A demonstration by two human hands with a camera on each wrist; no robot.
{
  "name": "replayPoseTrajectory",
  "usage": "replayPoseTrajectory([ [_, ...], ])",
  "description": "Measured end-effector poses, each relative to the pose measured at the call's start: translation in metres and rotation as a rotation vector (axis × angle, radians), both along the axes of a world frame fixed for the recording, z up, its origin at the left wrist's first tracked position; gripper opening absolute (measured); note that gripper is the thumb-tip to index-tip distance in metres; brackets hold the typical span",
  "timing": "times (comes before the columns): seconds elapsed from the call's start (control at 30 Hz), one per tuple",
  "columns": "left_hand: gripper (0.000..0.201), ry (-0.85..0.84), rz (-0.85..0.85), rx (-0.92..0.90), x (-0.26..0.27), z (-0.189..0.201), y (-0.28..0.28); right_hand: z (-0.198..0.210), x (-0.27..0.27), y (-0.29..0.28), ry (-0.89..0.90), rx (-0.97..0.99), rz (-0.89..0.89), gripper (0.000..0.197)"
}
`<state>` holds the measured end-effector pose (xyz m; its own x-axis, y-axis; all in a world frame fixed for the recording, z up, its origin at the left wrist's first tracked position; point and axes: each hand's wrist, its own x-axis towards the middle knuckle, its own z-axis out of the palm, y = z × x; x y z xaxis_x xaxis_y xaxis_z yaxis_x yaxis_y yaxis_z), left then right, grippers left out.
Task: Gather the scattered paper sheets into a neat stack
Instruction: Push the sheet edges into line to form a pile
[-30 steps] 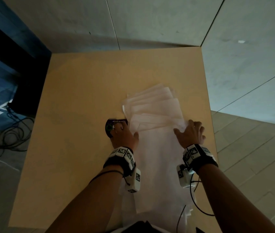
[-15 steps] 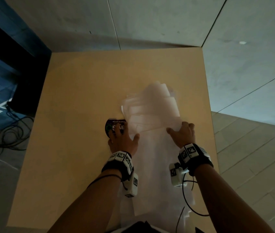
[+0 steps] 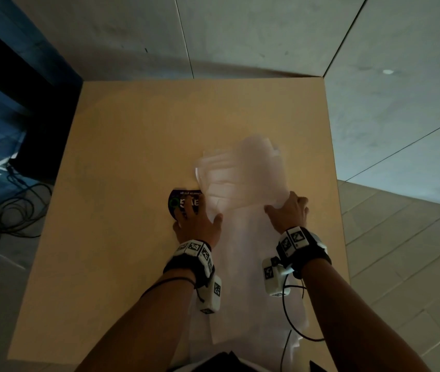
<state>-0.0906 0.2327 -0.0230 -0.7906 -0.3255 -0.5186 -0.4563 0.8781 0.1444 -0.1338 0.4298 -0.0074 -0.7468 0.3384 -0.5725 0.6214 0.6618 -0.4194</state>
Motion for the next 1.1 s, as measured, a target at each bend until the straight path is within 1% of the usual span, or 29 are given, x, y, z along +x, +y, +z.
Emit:
replayPoseTrajectory([
  [0.2,0.074,0.008,0.004,-0.009,0.0,-0.002,0.001,-0.002,-0.013,0.002,-0.068,-0.078,-0.045,0.058],
  [0.37,0.074,0.01,0.009,-0.006,0.0,-0.002,0.002,-0.002,-0.023,0.007,-0.134,-0.161,-0.132,0.067],
  [0.5,0.075,0.011,0.006,-0.008,0.001,-0.001,0.003,0.001,-0.02,0.0,-0.097,-0.129,-0.142,0.07],
  [0.63,0.077,-0.006,0.009,0.022,0.0,0.002,-0.001,0.003,-0.021,-0.004,-0.091,-0.134,-0.089,0.069],
  [0.7,0.08,-0.023,0.006,0.049,0.0,0.004,-0.004,0.006,-0.02,0.002,-0.102,-0.085,-0.068,0.069],
  [0.77,0.083,-0.014,0.055,0.067,0.005,0.007,-0.01,0.008,-0.012,0.013,-0.074,-0.027,-0.046,0.075],
  [0.83,0.082,0.037,0.167,0.062,0.016,0.009,-0.017,0.011,0.001,0.021,-0.051,0.037,-0.048,0.081],
  [0.93,0.076,0.082,0.309,0.086,0.036,0.01,-0.02,0.008,0.024,0.029,-0.068,0.113,-0.065,0.078],
  [1.0,0.075,0.076,0.325,0.127,0.041,0.008,-0.014,0.005,0.035,0.028,-0.055,0.084,-0.056,0.072],
  [1.1,0.073,0.082,0.28,0.193,0.039,0.004,-0.003,0.005,0.042,0.02,-0.05,0.011,0.001,0.07],
])
